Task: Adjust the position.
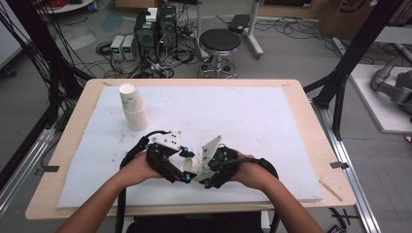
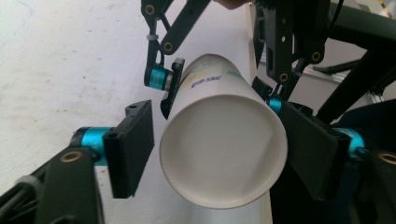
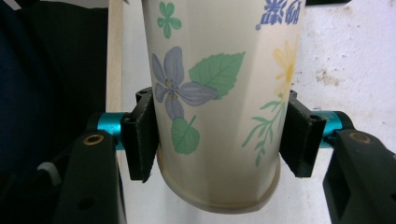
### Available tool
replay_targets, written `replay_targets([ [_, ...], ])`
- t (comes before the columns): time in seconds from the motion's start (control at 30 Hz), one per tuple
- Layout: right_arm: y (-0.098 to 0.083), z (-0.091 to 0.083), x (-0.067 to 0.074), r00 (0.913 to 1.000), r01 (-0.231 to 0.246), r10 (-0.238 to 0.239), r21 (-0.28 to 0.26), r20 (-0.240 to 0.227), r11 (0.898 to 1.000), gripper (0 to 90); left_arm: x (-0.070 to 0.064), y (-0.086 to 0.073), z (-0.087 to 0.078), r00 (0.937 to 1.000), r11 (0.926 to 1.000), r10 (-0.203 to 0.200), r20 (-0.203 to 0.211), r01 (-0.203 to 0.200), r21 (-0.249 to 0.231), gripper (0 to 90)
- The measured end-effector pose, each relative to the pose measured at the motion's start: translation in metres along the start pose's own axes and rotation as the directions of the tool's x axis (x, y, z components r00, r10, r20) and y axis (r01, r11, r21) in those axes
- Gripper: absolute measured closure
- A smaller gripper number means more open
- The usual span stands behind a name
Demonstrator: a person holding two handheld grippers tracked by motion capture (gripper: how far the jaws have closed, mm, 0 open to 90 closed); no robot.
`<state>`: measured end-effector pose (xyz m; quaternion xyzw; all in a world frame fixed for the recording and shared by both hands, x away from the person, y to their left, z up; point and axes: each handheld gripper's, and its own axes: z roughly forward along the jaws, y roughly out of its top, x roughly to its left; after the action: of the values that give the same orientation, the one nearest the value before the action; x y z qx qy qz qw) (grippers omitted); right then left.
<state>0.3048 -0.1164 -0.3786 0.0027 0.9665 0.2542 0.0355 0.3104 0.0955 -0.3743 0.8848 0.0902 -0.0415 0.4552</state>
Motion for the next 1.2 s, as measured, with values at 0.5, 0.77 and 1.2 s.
replay_targets([
  [0.5, -0.006, -0.003, -0.003, 0.9970, -0.075, 0.074, -0.061, -0.022, 0.995, 20.7, 0.000, -0.008, 0.000, 1.0000, 0.9993, 0.006, -0.008, -0.007, -0.036, 37.4],
  [0.77, -0.024, -0.016, -0.001, 0.9900, -0.141, 0.138, -0.247, -0.031, 0.959, 20.6, -0.005, -0.018, -0.005, 0.9998, 0.9936, -0.010, -0.018, 0.008, -0.113, 37.4],
  [1.2, -0.048, -0.026, 0.012, 0.9740, -0.163, 0.221, -0.531, 0.047, 0.832, 19.3, -0.007, -0.032, -0.015, 0.9990, 0.9570, -0.016, -0.041, 0.003, -0.290, 37.3],
])
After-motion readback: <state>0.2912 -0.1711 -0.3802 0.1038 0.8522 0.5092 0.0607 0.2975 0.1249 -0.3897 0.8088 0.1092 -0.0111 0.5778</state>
